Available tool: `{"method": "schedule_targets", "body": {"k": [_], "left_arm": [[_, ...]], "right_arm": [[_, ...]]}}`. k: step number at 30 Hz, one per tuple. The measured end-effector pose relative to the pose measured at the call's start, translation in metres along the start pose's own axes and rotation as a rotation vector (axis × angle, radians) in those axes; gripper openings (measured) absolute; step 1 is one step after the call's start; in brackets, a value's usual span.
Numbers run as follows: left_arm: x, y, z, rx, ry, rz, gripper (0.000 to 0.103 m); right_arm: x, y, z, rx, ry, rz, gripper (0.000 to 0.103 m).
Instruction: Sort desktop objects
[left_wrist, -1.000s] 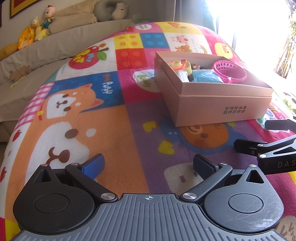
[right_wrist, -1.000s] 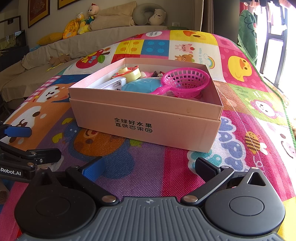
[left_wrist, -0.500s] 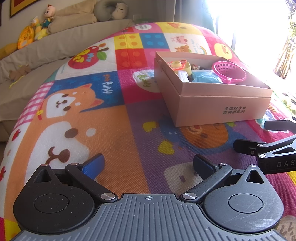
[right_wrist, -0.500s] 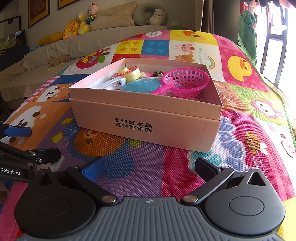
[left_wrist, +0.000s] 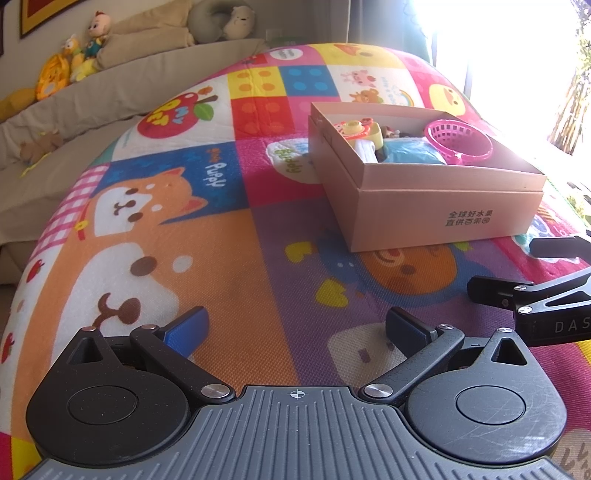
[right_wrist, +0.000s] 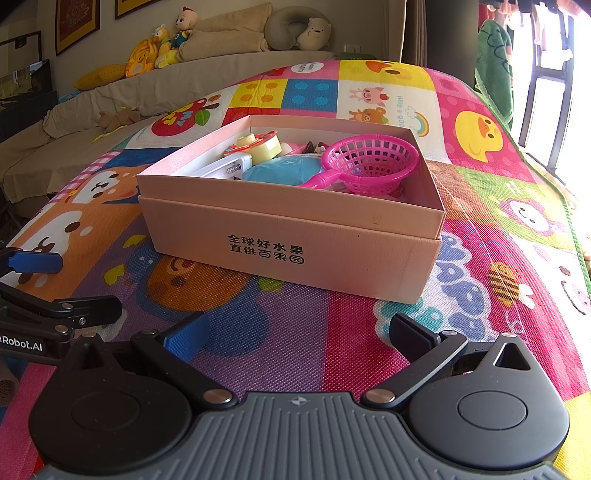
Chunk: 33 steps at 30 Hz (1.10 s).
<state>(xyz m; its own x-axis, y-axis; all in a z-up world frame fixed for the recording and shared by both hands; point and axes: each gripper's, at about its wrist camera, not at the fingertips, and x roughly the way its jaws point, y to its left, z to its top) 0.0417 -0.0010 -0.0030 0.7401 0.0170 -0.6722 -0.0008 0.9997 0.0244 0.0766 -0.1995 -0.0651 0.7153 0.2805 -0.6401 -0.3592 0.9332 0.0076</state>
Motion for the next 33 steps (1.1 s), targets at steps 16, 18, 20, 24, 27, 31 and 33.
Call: {"method": "schedule_targets", "body": {"k": [16, 18, 20, 24, 27, 31, 33], "left_arm": [[-0.0003, 0.0001, -0.0003, 0.0, 0.0, -0.001, 0.103], [-0.0004, 0.0001, -0.0003, 0.0, 0.0, -0.001, 0.103], [-0.0004, 0.0001, -0.0003, -0.001, 0.001, -0.001, 0.103], [0.0001, 0.0005, 0.0, 0.0, 0.001, -0.001, 0.103], [-0.0001, 0.0, -0.0002, -0.001, 0.002, -0.004, 0.103], [-0.0003, 0.0012, -0.0004, -0.002, 0.004, -0.011, 0.103], [-0.0003, 0.0018, -0.0003, -0.002, 0.004, -0.012, 0.103]], "right_arm": [[-0.0004, 0.0009, -0.0001, 0.0, 0.0, 0.0, 0.103], [-0.0002, 0.0002, -0.0002, 0.0, 0.0, 0.0, 0.103], [-0.0003, 0.0003, -0.0003, 0.0, 0.0, 0.0, 0.103], [-0.0002, 0.0002, -0.0003, 0.0, 0.0, 0.0, 0.103], [-0.0003, 0.0006, -0.0002, 0.0, 0.0, 0.0, 0.103], [-0.0001, -0.0002, -0.0004, 0.0, 0.0, 0.0, 0.103], [-0.0002, 0.0003, -0.0002, 0.0, 0.0, 0.0, 0.103]]}}
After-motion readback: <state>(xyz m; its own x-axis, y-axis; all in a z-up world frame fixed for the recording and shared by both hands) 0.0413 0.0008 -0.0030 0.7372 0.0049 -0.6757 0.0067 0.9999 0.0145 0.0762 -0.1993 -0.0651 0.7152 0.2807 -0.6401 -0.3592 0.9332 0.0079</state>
